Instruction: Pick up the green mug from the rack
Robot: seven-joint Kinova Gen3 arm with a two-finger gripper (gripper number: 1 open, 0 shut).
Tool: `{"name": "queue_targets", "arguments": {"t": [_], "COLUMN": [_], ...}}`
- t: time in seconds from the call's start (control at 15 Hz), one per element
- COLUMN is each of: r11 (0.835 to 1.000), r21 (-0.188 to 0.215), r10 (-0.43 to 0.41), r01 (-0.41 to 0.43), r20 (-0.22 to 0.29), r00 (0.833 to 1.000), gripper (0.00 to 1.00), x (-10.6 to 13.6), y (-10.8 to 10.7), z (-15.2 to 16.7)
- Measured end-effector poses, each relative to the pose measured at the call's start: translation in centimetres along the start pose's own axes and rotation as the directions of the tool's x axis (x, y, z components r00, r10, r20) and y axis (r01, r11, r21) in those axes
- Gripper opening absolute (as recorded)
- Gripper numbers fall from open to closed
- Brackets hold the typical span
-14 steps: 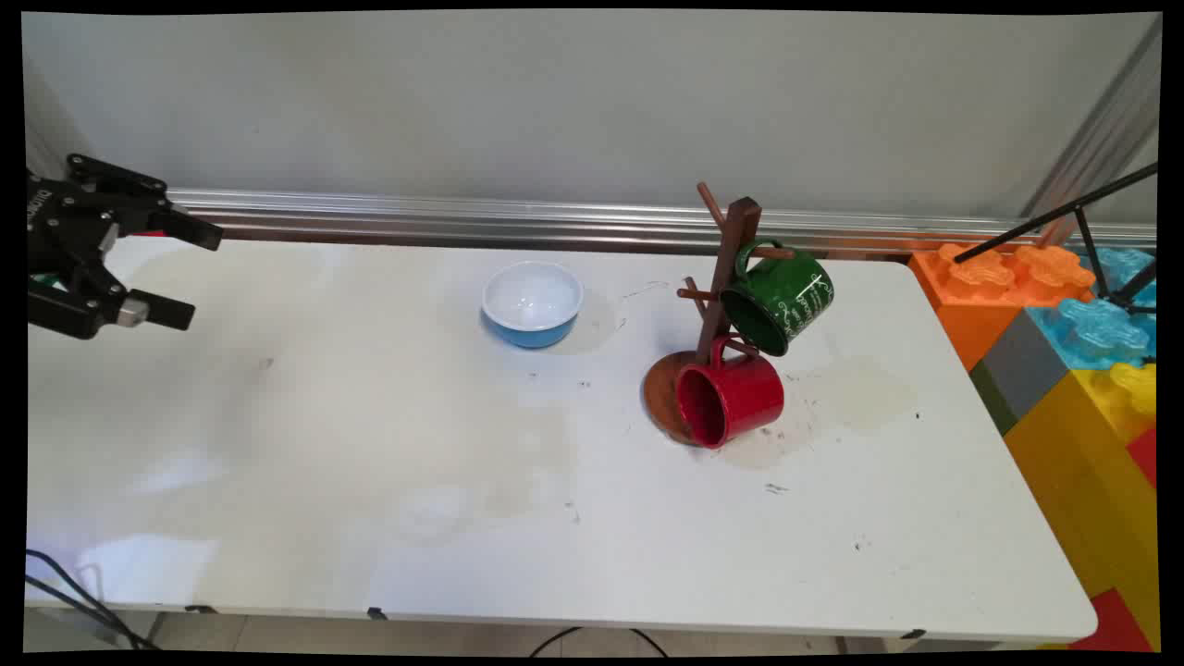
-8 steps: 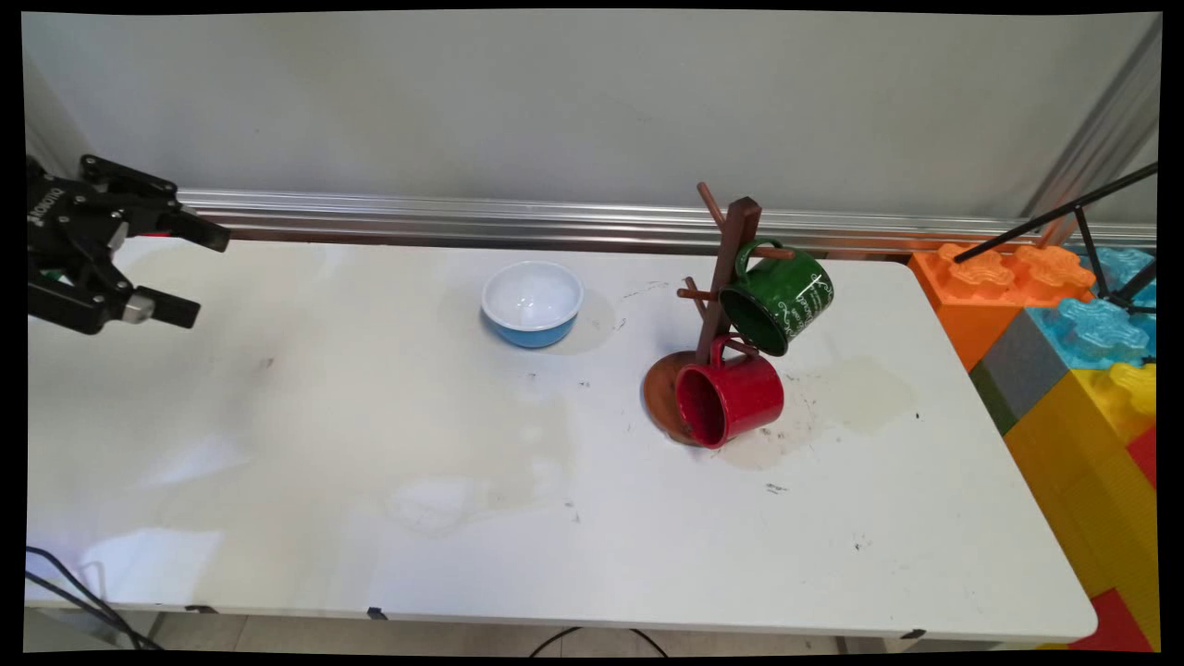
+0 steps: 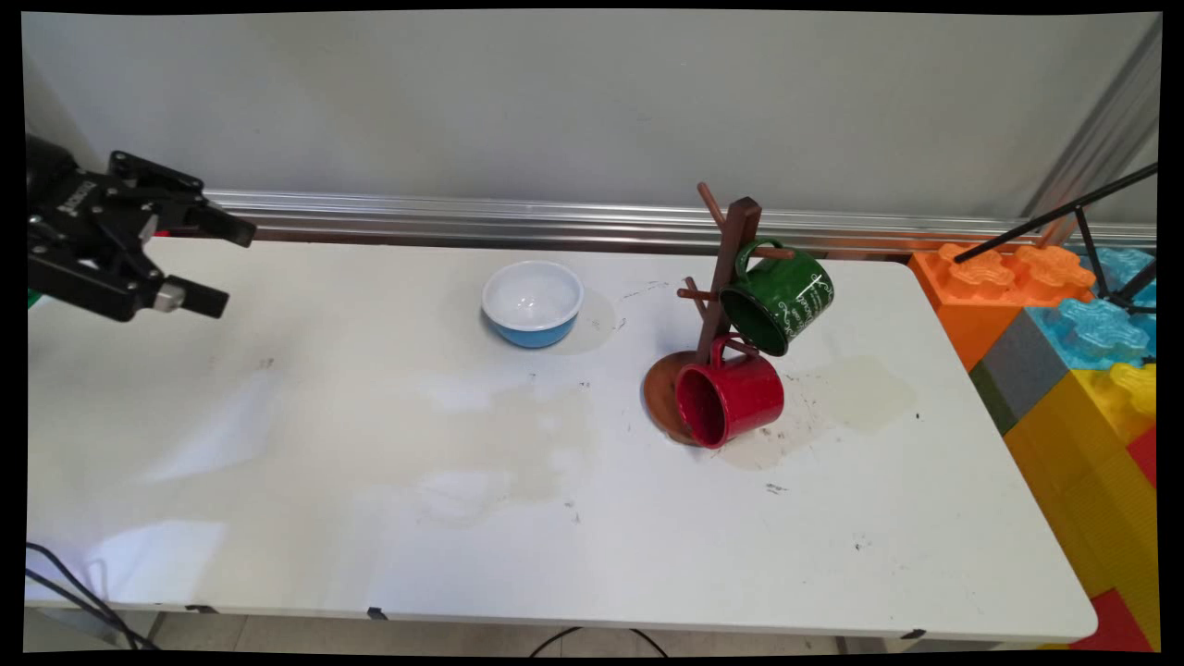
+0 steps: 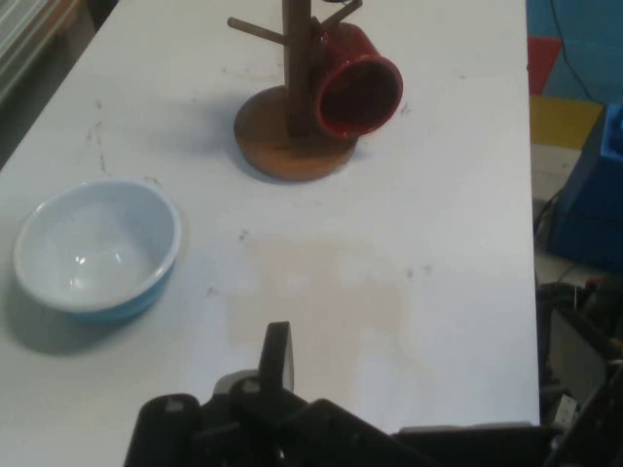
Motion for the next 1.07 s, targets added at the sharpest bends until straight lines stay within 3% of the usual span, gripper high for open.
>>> {"name": "queue_targets", "arguments": {"t": [0.6, 1.07], "r11": [0.997, 0.989], "r21": [0.022, 0.086], "r10": [-0.075, -0.120], "r01": [0.075, 0.122], "r20": [-0.013, -0.029], "r00": [0.997, 0.992], "gripper": [1.00, 1.00], "x": [7.0, 13.3], "y": [0.4, 1.4], "z": [5.5, 13.9]}}
